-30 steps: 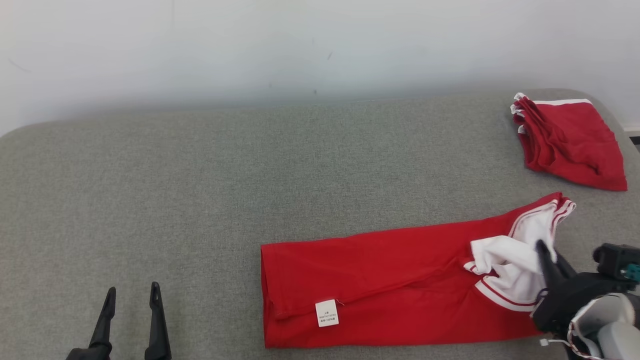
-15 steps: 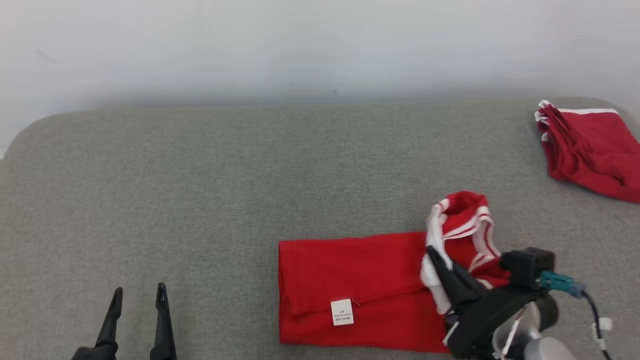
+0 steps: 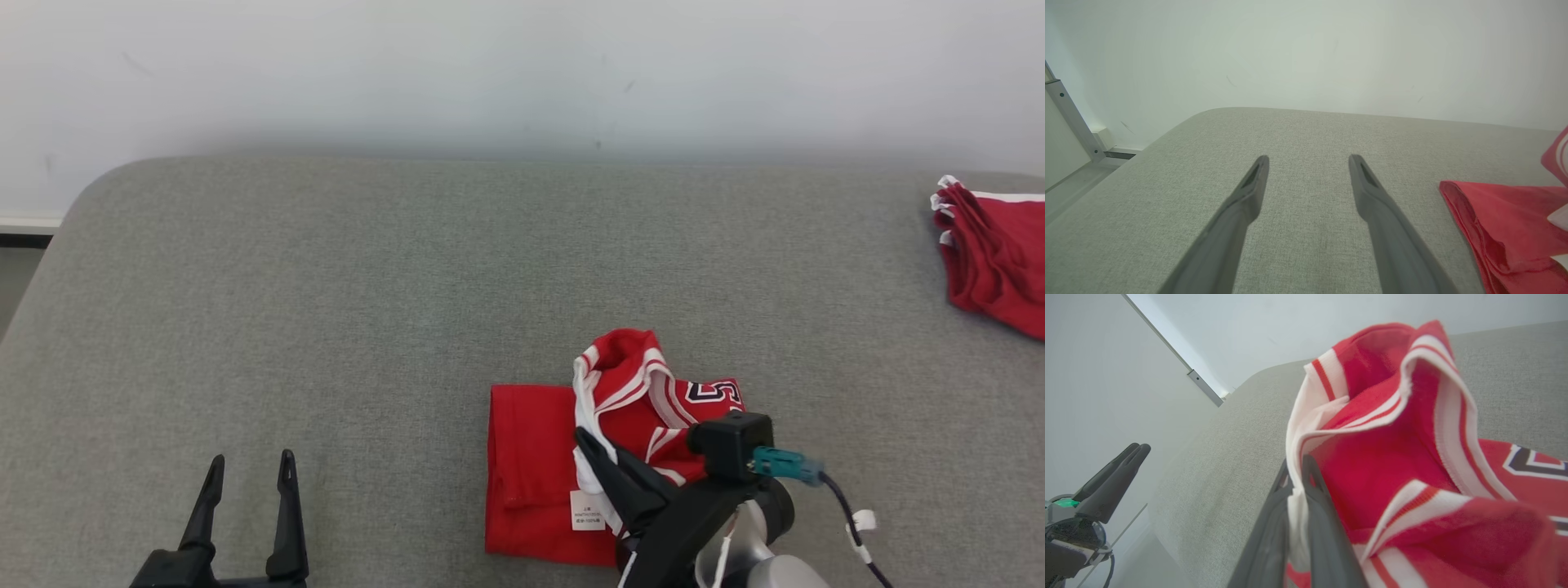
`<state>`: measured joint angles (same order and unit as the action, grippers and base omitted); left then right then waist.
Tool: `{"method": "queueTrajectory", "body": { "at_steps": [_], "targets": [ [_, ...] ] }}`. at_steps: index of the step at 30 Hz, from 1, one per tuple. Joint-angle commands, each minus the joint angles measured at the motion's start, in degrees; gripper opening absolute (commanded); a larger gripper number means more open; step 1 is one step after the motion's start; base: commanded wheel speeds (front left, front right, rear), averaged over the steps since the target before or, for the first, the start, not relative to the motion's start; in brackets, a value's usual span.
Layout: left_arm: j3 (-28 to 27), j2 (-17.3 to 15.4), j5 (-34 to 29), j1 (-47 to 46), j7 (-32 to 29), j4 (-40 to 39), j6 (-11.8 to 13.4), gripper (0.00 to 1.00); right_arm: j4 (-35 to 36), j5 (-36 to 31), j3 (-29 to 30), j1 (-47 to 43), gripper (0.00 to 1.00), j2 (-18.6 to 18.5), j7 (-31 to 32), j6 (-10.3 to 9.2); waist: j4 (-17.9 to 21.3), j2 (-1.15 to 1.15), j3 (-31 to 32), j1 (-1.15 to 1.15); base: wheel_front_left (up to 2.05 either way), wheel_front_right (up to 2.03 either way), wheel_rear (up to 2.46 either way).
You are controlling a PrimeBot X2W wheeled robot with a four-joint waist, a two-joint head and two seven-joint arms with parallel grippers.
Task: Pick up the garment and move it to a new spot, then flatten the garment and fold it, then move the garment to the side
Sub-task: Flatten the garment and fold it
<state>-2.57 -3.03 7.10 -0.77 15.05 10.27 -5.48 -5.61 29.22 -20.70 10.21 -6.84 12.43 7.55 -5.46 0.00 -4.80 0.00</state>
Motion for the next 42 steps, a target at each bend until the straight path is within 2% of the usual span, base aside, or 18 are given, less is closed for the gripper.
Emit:
{"method": "queueTrajectory", "body": {
  "at_steps": [1, 7, 8, 9, 14, 19, 27, 35, 42],
  "targets": [
    [0.4, 0.1, 0.2, -0.9, 0.2, 0.3, 0.2, 1.00, -2.1, -0.1, -1.1, 1.2, 0.00, 0.8, -0.7, -0.16, -0.8, 0.00, -0.4, 0.00, 0.00, 0.00, 0.00],
    [0.8, 0.1, 0.7, -1.8, 0.2, 1.1, 0.0, 1.00, -9.5, -1.5, -3.1, 4.4, 0.00, 2.1, -3.2, -0.16, -1.8, 0.00, -0.8, 0.00, 0.00, 0.00, 0.00],
    [0.9, 0.1, 0.8, -1.9, 0.2, 1.2, 0.0, 1.00, -10.6, -1.9, -3.7, 5.1, 0.45, 2.3, -4.0, -0.15, -2.0, 0.00, -0.8, 0.00, 0.00, 0.00, 0.00],
    [1.1, 0.2, 0.8, -1.9, 0.2, 1.3, 0.0, 1.00, -11.5, -1.9, -3.9, 5.8, 0.98, 2.4, -4.8, -0.16, -2.2, 0.00, -0.9, 0.00, 0.00, 0.00, 0.00],
    [1.0, 0.2, 1.2, -1.7, 0.2, 1.4, 0.3, 1.00, -13.1, -1.4, -4.9, 7.5, 1.00, 2.2, -8.5, -0.16, -2.1, 0.00, -0.8, 0.00, 0.00, 0.00, 0.00],
    [0.4, 0.2, 1.3, -0.8, 0.2, 1.3, 0.4, 1.00, -9.9, -0.3, -3.6, 7.9, 1.00, 0.2, -12.2, -0.16, -1.0, 0.00, -0.3, 0.00, 0.00, 0.00, 0.00],
    [-0.9, 0.1, 0.8, 0.5, 0.2, 0.0, 0.8, 1.00, -4.0, -0.5, 1.8, 2.7, 1.00, -4.0, -12.0, -0.16, 0.2, 0.00, 0.7, 0.00, 0.00, 0.00, 0.00],
    [-1.4, 0.1, 0.6, 0.5, 0.2, -0.5, 0.5, 1.00, -3.8, -0.7, 3.6, 1.5, 1.00, -2.8, -9.5, -0.16, 0.0, 0.00, 0.2, 0.00, 0.00, 0.00, 0.00],
    [-0.4, 0.1, 0.6, -0.5, 0.2, 0.0, 0.4, 1.00, -10.7, -0.9, 2.8, 5.8, 1.00, -1.0, -8.8, -0.16, -1.6, 0.00, -0.4, 0.00, 0.00, 0.00, 0.00]
  ]
}}
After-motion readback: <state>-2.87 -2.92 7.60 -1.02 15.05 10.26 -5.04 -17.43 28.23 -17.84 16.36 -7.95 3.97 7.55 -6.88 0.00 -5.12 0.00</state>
